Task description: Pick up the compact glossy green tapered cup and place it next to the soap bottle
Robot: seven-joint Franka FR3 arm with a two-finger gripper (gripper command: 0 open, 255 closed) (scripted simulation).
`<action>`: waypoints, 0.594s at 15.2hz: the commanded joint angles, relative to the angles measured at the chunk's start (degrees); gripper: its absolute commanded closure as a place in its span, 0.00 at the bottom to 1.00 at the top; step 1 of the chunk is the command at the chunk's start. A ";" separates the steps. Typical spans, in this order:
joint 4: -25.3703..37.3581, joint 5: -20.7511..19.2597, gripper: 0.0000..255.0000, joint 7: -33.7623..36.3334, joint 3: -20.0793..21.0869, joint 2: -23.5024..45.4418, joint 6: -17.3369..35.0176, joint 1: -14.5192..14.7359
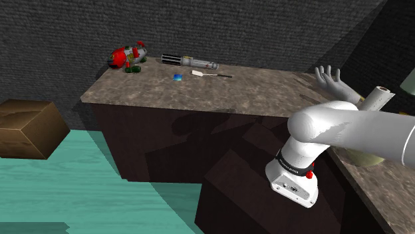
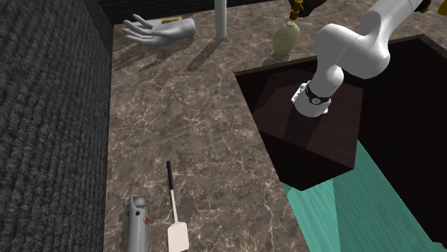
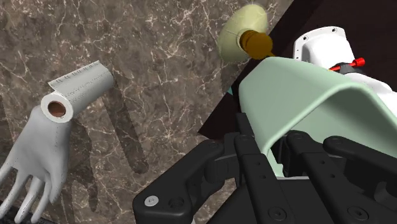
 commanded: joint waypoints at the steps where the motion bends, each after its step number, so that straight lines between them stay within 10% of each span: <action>1: 2.26 -2.49 1.00 -3.34 -1.07 -0.47 -1.35 -0.11; 9: 13.33 -13.05 1.00 -17.83 -6.43 -0.52 -4.74 0.92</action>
